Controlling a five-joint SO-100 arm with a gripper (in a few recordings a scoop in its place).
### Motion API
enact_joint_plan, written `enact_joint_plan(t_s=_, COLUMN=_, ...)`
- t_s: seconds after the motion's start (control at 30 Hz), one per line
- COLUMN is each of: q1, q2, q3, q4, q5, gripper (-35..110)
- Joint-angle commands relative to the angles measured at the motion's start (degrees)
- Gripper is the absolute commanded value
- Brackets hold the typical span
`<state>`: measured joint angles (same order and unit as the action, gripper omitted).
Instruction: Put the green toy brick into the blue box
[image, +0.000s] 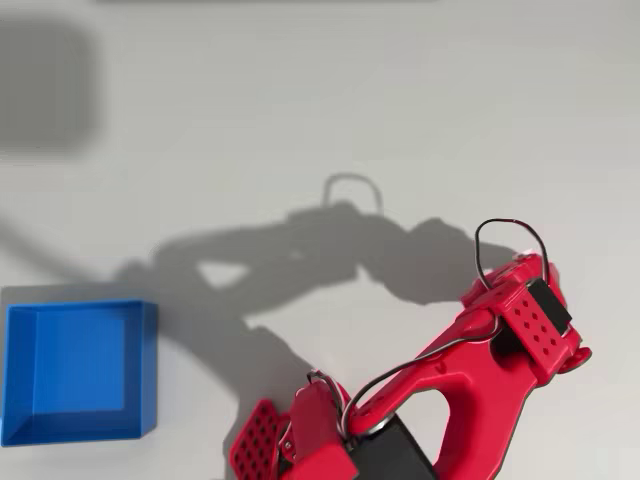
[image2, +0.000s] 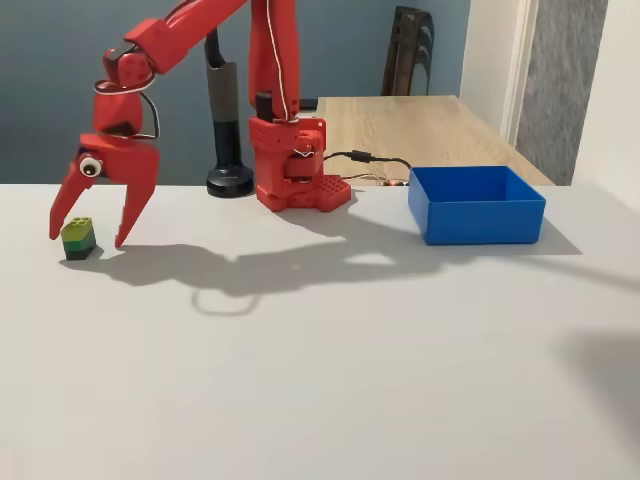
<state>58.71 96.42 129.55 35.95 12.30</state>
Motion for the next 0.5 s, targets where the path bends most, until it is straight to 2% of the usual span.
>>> enact_joint_plan(t_s=0.0, q1=0.62, q2=0.97, q3=0.00, q4=-0.70, q5=2.02, gripper=24)
enact_joint_plan(t_s=0.47, q1=0.00, q2=0.97, q3=-1.05, q4=-1.85, q5=4.39, gripper=4)
